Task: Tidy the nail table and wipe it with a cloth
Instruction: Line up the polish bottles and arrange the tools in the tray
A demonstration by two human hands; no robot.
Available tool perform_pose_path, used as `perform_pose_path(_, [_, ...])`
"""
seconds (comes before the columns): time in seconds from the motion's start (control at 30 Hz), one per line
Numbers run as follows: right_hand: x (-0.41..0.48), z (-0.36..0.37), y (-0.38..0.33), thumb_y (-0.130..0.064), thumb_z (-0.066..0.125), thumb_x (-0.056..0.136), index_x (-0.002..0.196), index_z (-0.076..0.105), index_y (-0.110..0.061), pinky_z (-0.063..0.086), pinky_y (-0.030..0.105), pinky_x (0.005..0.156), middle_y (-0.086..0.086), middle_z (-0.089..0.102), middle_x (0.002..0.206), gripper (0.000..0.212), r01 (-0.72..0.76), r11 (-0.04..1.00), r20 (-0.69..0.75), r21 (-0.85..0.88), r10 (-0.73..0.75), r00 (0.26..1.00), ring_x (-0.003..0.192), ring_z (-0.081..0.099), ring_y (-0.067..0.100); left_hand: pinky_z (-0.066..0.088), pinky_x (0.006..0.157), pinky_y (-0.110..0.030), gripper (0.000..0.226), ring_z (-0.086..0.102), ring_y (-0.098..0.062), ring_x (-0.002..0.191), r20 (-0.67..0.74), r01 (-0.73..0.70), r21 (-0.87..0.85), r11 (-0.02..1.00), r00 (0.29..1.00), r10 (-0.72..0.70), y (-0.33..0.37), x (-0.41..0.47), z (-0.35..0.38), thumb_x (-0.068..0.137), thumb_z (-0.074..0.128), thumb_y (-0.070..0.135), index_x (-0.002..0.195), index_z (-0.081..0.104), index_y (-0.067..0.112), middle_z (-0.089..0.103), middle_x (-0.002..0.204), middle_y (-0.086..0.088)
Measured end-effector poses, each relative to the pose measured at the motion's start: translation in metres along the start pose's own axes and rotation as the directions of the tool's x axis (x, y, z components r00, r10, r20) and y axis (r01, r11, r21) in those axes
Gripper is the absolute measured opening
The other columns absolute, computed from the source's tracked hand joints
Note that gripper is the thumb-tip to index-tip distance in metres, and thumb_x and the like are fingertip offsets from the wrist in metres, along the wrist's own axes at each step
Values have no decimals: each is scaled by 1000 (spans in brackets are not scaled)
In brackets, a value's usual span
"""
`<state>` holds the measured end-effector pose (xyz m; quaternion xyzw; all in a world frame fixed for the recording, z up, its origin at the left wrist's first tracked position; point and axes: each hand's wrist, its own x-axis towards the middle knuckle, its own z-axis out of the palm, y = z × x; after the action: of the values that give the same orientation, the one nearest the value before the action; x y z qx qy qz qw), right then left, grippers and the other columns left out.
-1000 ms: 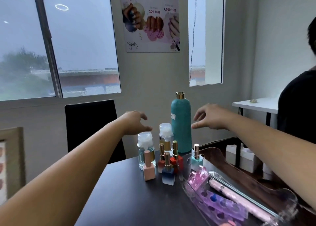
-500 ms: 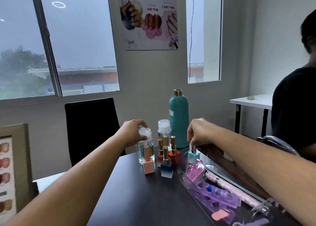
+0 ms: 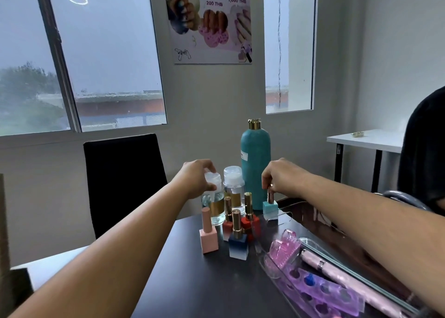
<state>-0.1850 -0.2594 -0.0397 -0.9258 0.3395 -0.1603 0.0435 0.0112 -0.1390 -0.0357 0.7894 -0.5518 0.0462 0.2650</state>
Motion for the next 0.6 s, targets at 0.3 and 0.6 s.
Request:
perform_pose_path(0.3, [5,1,6,5,65,79,78,75,-18,55,30,74,0,68,88,25,26,999,-28,-40,-27,999,81,64,17,39,78,-25,41,52,-20,99,-35,-6,-43,999,999,4,-4,5,7,70,79,22,106,61,24,62,114,-6])
perform_pose_path(0.6, [6,3,9,4,59,82,81,74,-17,54,32,78,3,69,94,27,34,998,-60,-61,-37,998,83,63,20,38,79,-25,45,51,-19,97,-74,-20,-47,999,997,17,-3,5,12,70,78,22,110,59,24,63,113,-6])
